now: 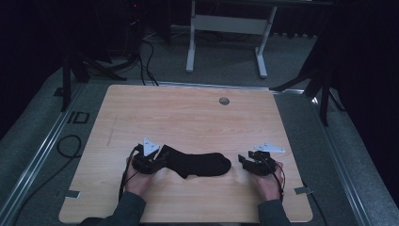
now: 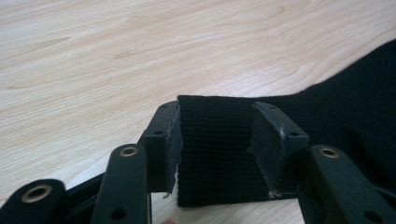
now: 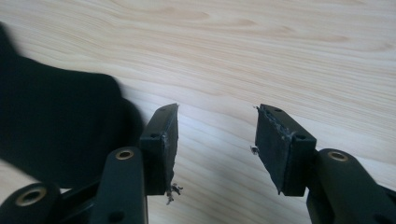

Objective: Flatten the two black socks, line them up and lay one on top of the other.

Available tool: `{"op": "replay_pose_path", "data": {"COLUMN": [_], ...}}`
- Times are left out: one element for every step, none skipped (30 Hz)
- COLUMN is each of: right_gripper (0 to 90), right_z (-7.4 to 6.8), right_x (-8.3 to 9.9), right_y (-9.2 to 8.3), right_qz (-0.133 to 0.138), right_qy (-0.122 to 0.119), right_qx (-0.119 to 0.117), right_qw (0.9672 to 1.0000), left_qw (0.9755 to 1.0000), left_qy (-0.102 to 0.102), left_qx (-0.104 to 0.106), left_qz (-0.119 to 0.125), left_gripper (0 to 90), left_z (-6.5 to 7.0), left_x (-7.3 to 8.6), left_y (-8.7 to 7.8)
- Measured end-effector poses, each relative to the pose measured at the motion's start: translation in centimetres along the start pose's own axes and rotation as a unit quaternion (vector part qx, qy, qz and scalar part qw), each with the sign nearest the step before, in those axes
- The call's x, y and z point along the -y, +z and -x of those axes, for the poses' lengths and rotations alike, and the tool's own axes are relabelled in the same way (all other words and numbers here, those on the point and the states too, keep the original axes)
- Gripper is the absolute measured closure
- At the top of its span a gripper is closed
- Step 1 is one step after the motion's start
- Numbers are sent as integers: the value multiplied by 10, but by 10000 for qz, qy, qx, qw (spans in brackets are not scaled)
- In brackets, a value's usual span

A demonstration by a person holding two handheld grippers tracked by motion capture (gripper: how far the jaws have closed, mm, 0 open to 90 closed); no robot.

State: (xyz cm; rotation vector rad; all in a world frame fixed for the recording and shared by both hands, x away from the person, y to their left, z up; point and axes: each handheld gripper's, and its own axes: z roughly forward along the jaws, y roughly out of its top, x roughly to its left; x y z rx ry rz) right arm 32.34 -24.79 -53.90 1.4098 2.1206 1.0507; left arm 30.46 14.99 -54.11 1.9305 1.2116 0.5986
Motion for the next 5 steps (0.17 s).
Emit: {"op": "replay_pose_path", "data": {"right_gripper": [486, 487, 486, 484, 478], "right_z": [2, 6, 8, 11, 13], "right_x": [1, 2, 2, 3, 4], "right_y": [0, 1, 1, 2, 2], "right_qz": [-22, -36, -45, -67, -83], "right_qy": [8, 40, 48, 25, 15], "right_qx": [52, 131, 195, 341, 424], "right_qw": [10000, 9999, 9998, 9994, 9991], "left_qw": [10000, 9999, 9998, 9997, 9995], "left_qy": [-58, -95, -144, -199, -255], "left_qx": [-24, -57, -87, -117, -139], "left_qz": [-18, -19, -41, -64, -78], "left_gripper": [524, 524, 523, 523, 523], "left_z": [-2, -4, -7, -9, -11], "left_x": [0, 0, 0, 0, 0], "left_y": [-1, -1, -2, -2, -3]}}
